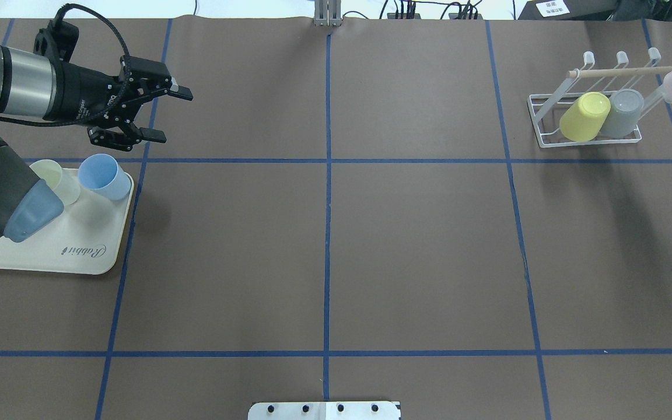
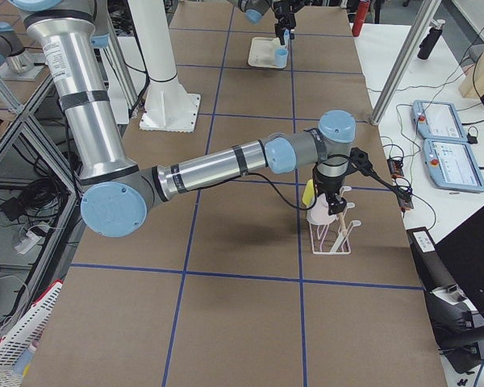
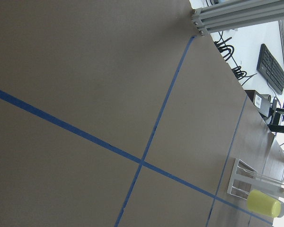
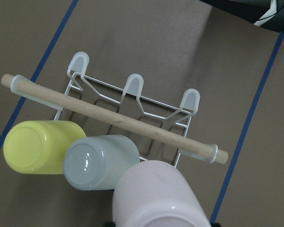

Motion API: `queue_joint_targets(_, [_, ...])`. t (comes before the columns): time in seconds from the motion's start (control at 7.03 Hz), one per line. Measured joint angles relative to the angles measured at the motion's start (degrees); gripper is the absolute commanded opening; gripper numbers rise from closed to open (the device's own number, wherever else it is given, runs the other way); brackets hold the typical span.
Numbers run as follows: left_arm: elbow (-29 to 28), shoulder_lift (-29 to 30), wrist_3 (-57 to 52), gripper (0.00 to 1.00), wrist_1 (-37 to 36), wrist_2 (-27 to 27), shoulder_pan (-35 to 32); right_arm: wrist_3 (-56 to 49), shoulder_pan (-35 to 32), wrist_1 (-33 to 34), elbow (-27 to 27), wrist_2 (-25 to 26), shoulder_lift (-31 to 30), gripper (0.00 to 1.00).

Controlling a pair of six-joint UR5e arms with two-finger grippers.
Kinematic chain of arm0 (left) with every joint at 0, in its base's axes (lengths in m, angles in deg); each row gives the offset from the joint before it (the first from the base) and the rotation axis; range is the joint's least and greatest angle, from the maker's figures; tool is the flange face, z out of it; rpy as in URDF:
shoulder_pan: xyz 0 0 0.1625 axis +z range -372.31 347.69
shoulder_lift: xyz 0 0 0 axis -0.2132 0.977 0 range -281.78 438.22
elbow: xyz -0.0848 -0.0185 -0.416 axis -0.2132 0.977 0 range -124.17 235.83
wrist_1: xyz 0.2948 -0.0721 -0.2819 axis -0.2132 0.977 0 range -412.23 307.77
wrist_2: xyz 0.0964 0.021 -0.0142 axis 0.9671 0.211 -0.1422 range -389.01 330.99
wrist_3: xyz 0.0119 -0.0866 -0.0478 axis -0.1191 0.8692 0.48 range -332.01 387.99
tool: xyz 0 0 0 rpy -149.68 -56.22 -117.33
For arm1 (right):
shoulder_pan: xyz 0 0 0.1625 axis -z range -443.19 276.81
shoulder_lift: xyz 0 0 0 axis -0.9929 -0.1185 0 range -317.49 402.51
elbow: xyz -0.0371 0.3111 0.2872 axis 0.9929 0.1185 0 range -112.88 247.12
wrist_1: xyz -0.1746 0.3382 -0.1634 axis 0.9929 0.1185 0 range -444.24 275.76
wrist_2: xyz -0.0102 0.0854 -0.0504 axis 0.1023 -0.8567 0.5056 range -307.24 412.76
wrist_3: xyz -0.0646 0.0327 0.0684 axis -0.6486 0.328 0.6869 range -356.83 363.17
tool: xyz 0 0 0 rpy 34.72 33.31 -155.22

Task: Transfer IKEA cup to right arm and place on rack

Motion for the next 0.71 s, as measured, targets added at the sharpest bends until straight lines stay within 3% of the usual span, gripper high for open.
queue_joint_targets(0.71, [0.03, -0.09, 0.0, 1.0, -0.05, 0.08, 0.18, -0.49, 1.52, 0.04, 3.89, 0.17, 1.95, 0.15])
